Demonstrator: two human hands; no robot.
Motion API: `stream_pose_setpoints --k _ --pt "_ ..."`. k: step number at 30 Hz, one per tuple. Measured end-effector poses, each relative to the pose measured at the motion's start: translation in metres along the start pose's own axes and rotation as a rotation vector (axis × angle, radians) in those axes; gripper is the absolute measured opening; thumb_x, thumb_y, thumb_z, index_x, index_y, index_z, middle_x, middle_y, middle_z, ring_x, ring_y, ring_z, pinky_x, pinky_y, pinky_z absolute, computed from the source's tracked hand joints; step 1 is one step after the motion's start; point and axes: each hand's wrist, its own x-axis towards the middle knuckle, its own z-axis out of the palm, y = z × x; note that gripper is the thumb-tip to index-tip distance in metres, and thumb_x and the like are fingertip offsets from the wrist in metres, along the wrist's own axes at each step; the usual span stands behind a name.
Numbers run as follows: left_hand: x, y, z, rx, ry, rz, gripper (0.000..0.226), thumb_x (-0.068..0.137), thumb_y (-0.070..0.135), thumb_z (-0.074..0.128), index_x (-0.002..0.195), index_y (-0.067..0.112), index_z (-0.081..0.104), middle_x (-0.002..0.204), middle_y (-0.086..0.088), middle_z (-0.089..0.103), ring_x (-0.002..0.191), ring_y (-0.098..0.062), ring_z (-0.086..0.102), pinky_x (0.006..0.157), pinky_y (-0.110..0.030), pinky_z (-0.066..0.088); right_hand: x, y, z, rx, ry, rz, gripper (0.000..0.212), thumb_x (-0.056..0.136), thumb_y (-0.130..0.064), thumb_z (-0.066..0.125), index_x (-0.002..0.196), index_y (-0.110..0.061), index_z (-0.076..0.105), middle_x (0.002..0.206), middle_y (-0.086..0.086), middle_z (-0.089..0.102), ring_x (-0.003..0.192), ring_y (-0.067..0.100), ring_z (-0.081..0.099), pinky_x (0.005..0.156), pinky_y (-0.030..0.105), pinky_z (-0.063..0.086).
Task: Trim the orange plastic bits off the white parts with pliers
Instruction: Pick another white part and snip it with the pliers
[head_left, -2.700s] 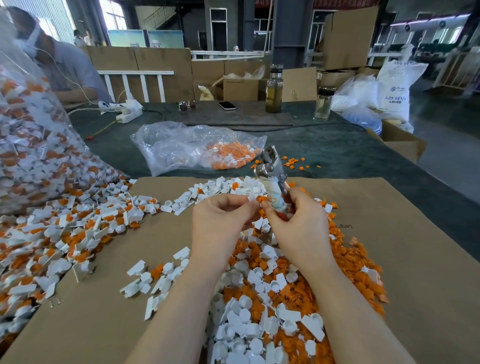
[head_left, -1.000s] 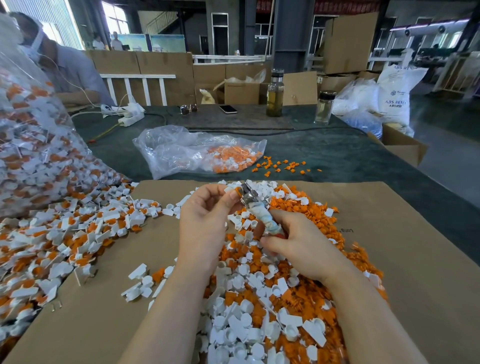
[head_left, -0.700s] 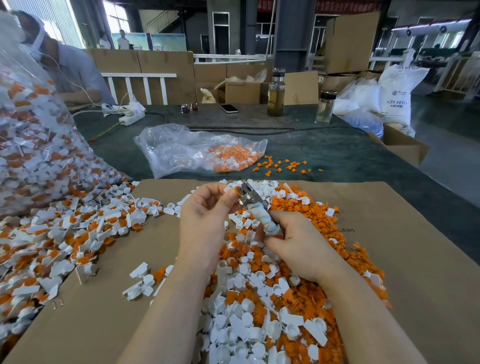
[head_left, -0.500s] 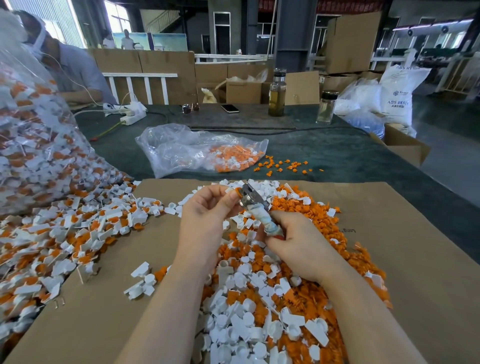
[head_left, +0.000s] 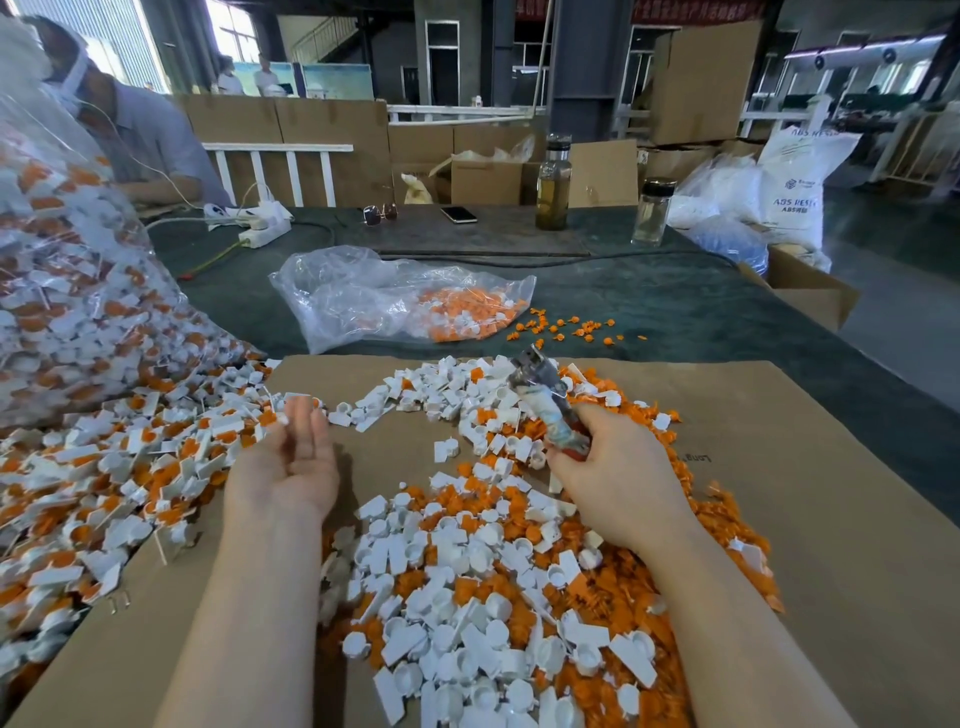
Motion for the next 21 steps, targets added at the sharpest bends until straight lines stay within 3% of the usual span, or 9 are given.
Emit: stream_pose_setpoints --k 4,6,10,12,15,17,21 --pt "0.009 0.017 -0.001 -0.201 0.021 0.075 0.030 0.104 0.013 0.046 0.132 0.005 0.056 0.099 -0.013 0.074 0.088 -0.020 0.075 0.070 -0.032 0.061 0.001 0.003 0.001 -0.042 0.025 0.060 0.019 0.089 -0.034 0.058 0.075 -0.032 0.046 0.069 -0.013 0.053 0.060 0.007 0.052 0.047 0.018 0.030" --pt "0.010 0.020 -0.002 -0.235 0.010 0.107 0.033 0.106 0.013 0.040 0.135 0.004 0.054 0.105 -0.012 0.073 0.096 -0.019 0.074 0.081 -0.032 0.059 0.002 0.003 0.000 -0.055 0.029 0.079 0.015 0.090 -0.036 0.058 0.079 -0.033 0.048 0.069 -0.015 0.052 0.060 0.006 0.052 0.047 0.017 0.029" --pt "0.008 0.019 -0.001 -0.352 -0.053 0.175 0.043 0.109 0.015 0.025 0.148 0.006 0.041 0.141 -0.013 0.057 0.128 -0.021 0.057 0.103 -0.035 0.048 0.002 0.002 0.000 -0.038 0.015 0.072 0.024 0.089 -0.035 0.060 0.072 -0.034 0.043 0.068 -0.013 0.053 0.059 0.007 0.052 0.047 0.018 0.031" --pt "0.008 0.019 0.000 -0.363 -0.091 0.161 0.044 0.109 0.019 0.025 0.151 0.013 0.038 0.143 -0.013 0.056 0.130 -0.024 0.056 0.104 -0.037 0.047 0.001 0.001 0.001 -0.031 -0.015 0.049 0.026 0.089 -0.036 0.061 0.069 -0.032 0.043 0.067 -0.012 0.053 0.059 0.007 0.051 0.048 0.018 0.031" --pt "0.005 0.015 -0.002 -0.021 -0.095 0.136 0.034 0.105 0.025 0.044 0.134 0.013 0.057 0.110 -0.008 0.075 0.097 -0.016 0.074 0.082 -0.027 0.058 -0.001 -0.005 0.002 -0.008 -0.098 -0.015 0.022 0.089 -0.039 0.061 0.073 -0.031 0.047 0.071 -0.012 0.053 0.063 0.006 0.051 0.051 0.019 0.032" --pt "-0.002 0.007 0.000 0.357 -0.116 0.157 0.023 0.098 0.023 0.060 0.117 0.013 0.067 0.092 0.001 0.078 0.076 -0.006 0.072 0.071 -0.020 0.058 -0.002 -0.011 0.005 -0.002 -0.148 -0.082 0.016 0.089 -0.040 0.061 0.081 -0.032 0.050 0.071 -0.016 0.051 0.065 0.002 0.049 0.052 0.018 0.031" --pt "-0.012 -0.015 0.005 1.064 -0.209 0.257 0.006 0.094 0.022 0.066 0.098 0.022 0.069 0.083 0.007 0.076 0.079 -0.007 0.066 0.071 -0.026 0.053 -0.005 -0.018 0.010 -0.055 -0.181 -0.156 0.012 0.087 -0.042 0.062 0.087 -0.035 0.052 0.074 -0.019 0.049 0.069 0.000 0.047 0.052 0.018 0.029"
